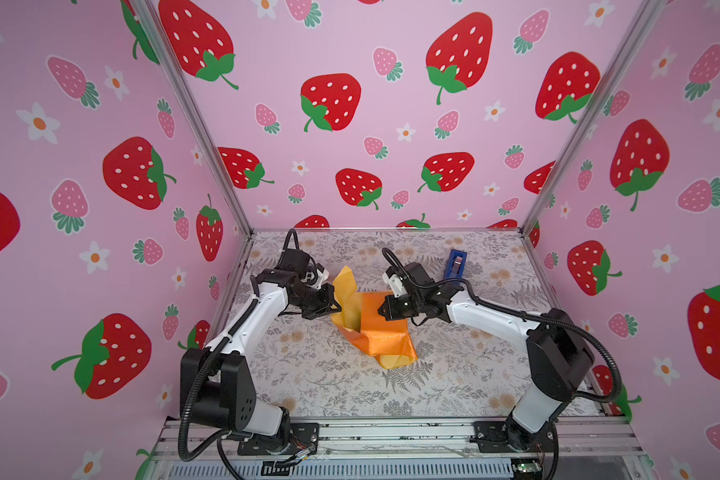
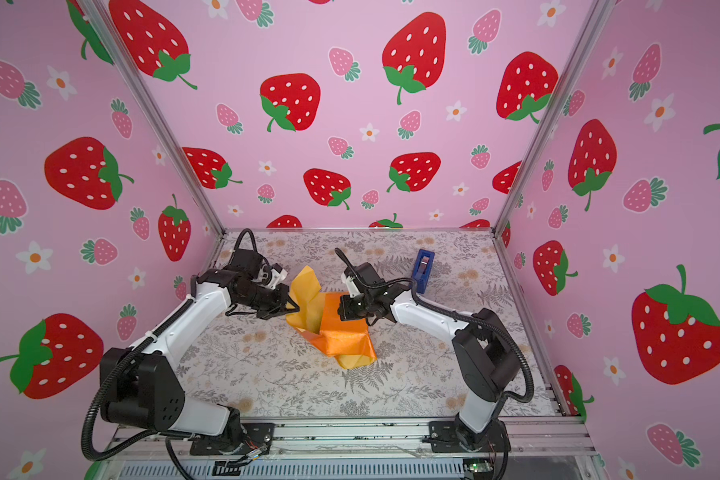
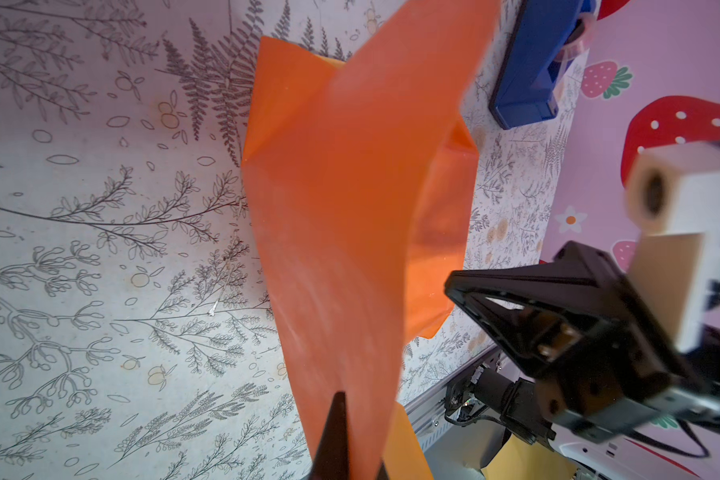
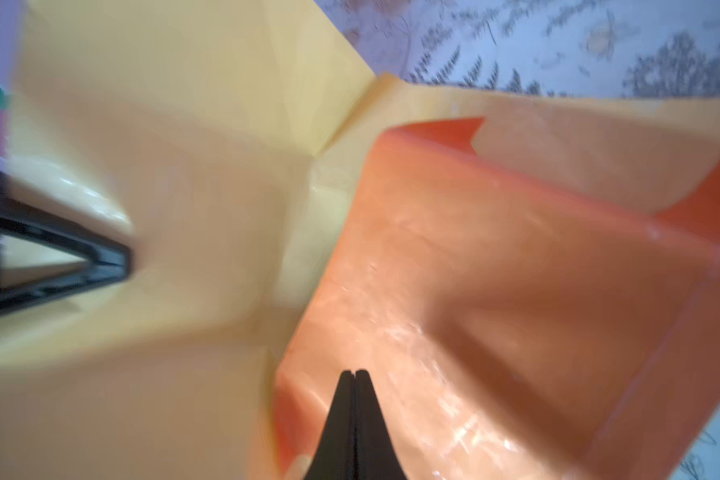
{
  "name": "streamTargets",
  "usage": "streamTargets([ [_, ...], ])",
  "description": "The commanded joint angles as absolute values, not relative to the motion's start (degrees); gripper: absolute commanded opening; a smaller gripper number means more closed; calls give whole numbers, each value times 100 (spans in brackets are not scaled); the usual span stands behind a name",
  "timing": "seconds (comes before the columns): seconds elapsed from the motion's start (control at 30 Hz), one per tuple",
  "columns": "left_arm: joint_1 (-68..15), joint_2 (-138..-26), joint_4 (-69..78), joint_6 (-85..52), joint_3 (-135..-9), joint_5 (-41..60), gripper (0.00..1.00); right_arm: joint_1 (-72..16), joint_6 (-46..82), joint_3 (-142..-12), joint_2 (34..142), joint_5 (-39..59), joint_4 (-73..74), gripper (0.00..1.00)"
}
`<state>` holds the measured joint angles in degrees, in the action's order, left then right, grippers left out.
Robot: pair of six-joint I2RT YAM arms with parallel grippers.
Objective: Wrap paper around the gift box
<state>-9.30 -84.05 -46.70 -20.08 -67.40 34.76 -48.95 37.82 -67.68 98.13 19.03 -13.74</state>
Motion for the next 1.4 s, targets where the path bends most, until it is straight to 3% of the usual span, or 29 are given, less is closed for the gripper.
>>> streamTargets([
  [0.0,-1041,-8336,-4862,-2071,-7047,3581,0,-4857,3965,-6355,9572,2209,-973,5],
  [0.5,-1920,-8905,-4958,-2228,-7748,3836,1,-4774,4148,-5906,9694,2740,-159,5],
  [0.83,-2343,-9486,-5080,-2259,-7954,3632,1,-4185,4257,-5484,8754,2578,-168,12],
  [1.0,-2391,-9567,-5130,-2315,-8013,3580,1,-3648,4236,-4910,8258,2278,-289,25],
  [1.2,-2392,-9528,-5243,-2427,-8221,3456,2,-3402,4247,-4468,8356,2852,31,50],
  [1.37,-2398,-9412,-5379,-2555,-8348,3298,2,-3425,4489,-4282,8749,3371,648,51],
])
